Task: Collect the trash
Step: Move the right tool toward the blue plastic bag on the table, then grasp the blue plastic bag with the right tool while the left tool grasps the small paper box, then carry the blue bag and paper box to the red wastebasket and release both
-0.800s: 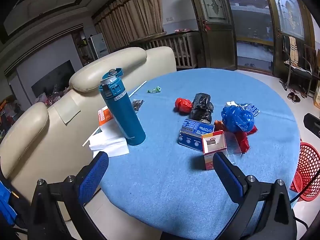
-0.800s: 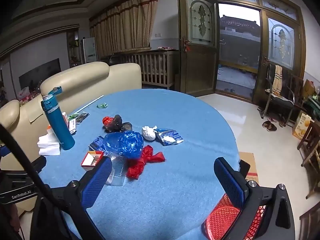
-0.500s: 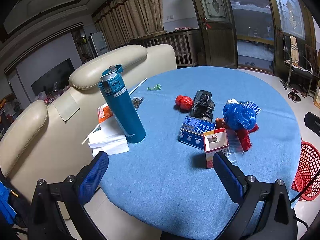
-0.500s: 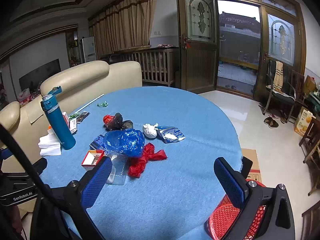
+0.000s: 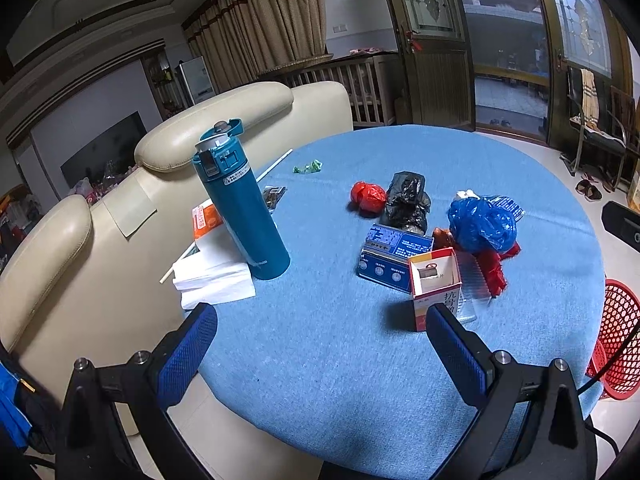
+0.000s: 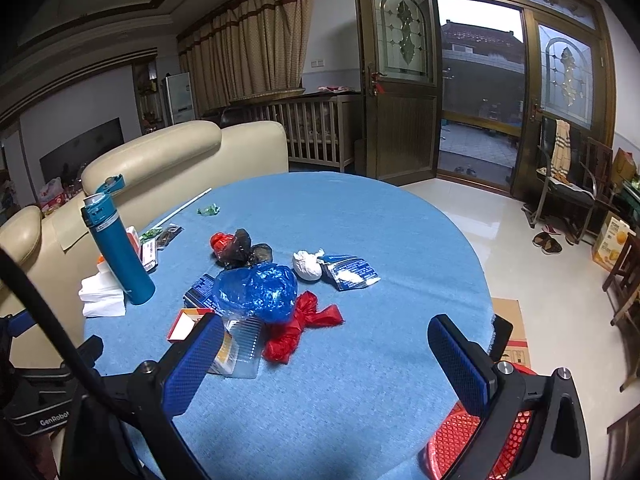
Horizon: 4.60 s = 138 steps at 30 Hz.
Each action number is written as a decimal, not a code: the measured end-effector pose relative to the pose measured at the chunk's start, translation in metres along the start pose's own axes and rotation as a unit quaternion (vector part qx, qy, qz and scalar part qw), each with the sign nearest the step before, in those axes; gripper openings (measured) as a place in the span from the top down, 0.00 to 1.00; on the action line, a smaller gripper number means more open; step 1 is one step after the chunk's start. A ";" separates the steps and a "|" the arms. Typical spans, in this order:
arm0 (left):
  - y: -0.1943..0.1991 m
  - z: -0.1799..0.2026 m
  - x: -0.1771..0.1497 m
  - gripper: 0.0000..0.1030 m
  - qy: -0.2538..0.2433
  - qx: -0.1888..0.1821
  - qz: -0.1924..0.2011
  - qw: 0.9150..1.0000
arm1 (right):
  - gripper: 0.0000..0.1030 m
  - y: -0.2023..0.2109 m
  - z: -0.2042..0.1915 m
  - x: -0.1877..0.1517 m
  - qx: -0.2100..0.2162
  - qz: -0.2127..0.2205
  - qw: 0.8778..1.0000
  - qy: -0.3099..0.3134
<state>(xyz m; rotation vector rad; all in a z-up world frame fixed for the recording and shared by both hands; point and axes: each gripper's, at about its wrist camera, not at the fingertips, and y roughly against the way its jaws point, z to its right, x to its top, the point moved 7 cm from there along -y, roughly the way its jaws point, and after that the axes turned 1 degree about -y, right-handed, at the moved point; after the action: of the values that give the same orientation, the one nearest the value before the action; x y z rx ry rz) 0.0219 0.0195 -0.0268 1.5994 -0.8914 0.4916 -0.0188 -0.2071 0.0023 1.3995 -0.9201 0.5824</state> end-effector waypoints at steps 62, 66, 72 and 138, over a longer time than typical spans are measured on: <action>-0.113 0.076 0.000 0.00 0.028 -0.201 -0.143 0.969 | 0.17 -0.193 -0.025 0.032 0.183 -0.190 0.962 -0.066; -0.122 0.074 0.000 0.04 0.055 -0.215 -0.149 0.964 | 0.38 -0.231 -0.033 0.020 0.161 -0.234 0.956 -0.072; -0.129 0.074 -0.007 0.53 0.079 -0.246 -0.169 0.951 | 0.68 -0.239 -0.035 0.008 0.165 -0.249 0.951 -0.078; -0.092 0.060 -0.005 0.29 0.057 -0.199 -0.129 0.970 | 0.29 -0.096 0.114 -0.048 0.187 -0.225 0.938 -0.185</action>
<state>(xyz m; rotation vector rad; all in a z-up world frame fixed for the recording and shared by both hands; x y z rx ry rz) 0.0806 -0.0339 -0.1029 1.2787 -0.6353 0.2018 0.0102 -0.3222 -0.0997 2.0412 -0.7596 0.1450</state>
